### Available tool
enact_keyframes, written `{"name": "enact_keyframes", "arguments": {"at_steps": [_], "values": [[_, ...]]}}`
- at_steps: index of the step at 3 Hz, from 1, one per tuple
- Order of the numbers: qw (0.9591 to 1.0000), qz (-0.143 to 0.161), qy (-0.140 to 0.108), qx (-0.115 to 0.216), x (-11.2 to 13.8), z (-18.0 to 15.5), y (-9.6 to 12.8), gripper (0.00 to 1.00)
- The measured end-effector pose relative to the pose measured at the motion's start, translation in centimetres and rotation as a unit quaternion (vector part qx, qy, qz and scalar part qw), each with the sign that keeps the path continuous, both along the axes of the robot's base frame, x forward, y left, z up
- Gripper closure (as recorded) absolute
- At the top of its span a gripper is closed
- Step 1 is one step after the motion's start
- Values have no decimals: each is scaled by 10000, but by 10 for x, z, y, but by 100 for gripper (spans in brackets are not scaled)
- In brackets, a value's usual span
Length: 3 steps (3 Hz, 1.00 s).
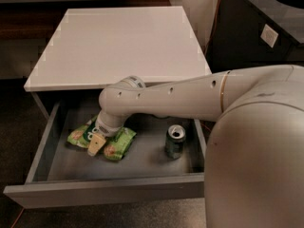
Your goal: Pick green rice chip bag from top drawer and place on counter
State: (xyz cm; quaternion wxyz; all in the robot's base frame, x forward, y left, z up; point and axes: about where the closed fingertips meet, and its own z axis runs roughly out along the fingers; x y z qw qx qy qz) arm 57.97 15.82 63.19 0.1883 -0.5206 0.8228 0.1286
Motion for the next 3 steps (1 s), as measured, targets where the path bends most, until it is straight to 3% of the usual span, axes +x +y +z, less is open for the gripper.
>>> {"name": "enact_keyframes", "arguments": {"at_steps": [1, 2, 3], "values": [[10000, 49, 32, -78, -1, -5, 5, 41], [9999, 115, -23, -89, -8, 10, 1, 72], [9993, 326, -130, 102, -21, 41, -7, 96]]}}
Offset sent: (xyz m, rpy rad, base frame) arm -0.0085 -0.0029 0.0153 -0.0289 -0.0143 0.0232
